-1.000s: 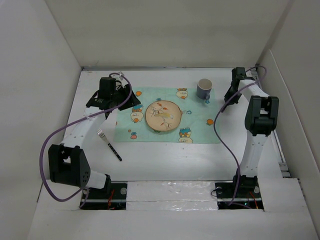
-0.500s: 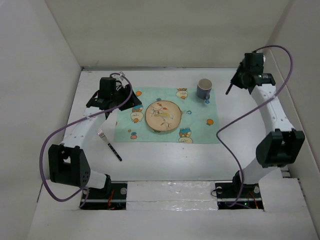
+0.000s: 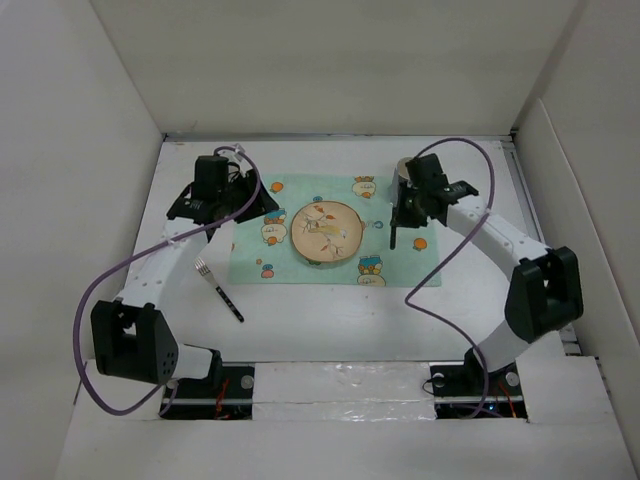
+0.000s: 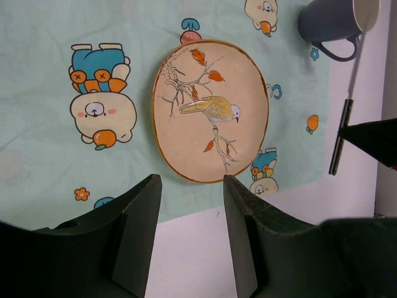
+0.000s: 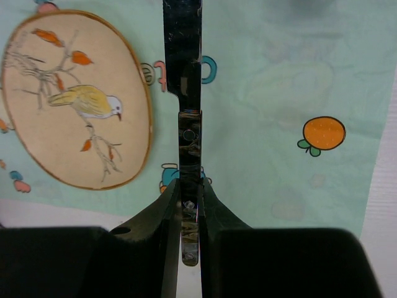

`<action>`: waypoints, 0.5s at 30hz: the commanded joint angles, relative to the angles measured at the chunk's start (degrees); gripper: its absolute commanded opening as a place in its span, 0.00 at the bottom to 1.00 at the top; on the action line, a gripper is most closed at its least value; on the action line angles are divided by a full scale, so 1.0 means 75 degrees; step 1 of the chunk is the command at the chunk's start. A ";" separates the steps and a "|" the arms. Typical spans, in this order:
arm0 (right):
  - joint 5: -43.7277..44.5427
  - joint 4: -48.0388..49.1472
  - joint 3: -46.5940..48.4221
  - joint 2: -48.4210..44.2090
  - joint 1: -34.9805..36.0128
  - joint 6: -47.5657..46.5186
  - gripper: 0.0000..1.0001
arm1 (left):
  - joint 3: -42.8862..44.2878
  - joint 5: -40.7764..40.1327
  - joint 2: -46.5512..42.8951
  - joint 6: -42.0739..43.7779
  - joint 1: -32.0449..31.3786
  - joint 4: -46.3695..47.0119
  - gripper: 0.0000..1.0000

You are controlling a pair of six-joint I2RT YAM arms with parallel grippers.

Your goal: Set the dinner table for one person

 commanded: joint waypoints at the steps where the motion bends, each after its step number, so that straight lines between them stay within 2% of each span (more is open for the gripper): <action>1: 0.0026 0.0755 0.0024 0.0316 0.0081 0.0005 0.00 | -0.0029 -0.0198 -0.0474 0.0022 -0.0024 -0.0085 0.42; 5: 0.0212 0.0850 0.0094 0.1252 0.0315 -0.0101 0.00 | -0.0345 -0.0268 -0.0697 0.0022 -0.0024 -0.0097 0.42; 15: 0.0435 0.1225 -0.0409 0.2027 0.0597 -0.0090 0.00 | -0.0896 -0.0642 -0.1037 -0.0025 -0.0024 -0.0202 0.41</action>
